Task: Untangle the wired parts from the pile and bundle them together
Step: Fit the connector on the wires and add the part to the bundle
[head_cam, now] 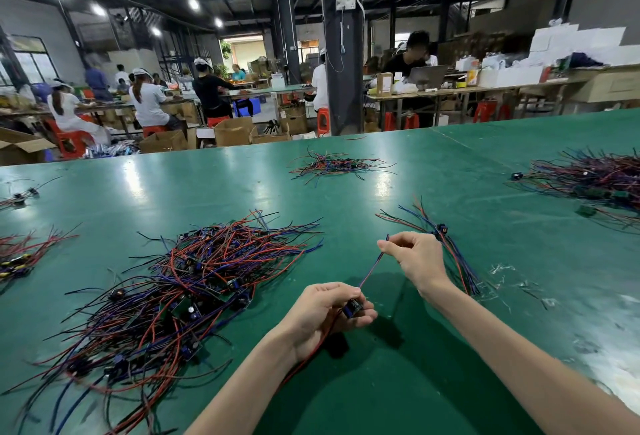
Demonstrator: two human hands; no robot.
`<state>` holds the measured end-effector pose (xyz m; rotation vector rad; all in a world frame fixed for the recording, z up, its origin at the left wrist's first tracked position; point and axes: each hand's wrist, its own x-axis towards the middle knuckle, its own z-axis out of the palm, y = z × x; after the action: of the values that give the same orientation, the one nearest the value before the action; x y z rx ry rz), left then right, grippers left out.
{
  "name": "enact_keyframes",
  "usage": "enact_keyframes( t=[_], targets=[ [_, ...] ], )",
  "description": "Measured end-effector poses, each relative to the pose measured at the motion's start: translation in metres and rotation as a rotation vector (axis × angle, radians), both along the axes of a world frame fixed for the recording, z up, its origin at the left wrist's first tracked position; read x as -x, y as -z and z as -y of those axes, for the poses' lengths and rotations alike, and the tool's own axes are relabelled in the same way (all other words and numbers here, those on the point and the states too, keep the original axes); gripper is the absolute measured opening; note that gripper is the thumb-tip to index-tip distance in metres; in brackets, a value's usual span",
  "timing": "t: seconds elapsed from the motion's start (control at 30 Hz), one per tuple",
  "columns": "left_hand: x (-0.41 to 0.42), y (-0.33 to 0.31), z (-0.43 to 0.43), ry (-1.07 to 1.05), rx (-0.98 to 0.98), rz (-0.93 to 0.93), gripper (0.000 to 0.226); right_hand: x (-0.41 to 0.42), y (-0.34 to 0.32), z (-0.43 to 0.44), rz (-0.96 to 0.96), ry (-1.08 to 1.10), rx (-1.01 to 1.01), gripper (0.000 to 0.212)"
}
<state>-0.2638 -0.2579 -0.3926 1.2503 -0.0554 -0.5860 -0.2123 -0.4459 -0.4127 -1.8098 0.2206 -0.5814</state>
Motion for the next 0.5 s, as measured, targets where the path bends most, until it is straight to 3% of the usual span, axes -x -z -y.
enact_keyframes(
  t=[0.1, 0.2, 0.5],
  targets=[
    [0.0, 0.0, -0.002, -0.002, -0.007, 0.009, 0.017, 0.002, 0.0, -0.003, 0.121, 0.06, 0.221, 0.01],
    [0.001, 0.0, -0.004, -0.007, -0.003, 0.022, 0.017, 0.003, -0.003, -0.001, 0.08, 0.051, 0.154, 0.017],
    [0.002, 0.0, -0.005, 0.043, -0.01, 0.054, 0.024, 0.006, -0.021, 0.008, -0.34, -0.156, -0.937, 0.025]
  ],
)
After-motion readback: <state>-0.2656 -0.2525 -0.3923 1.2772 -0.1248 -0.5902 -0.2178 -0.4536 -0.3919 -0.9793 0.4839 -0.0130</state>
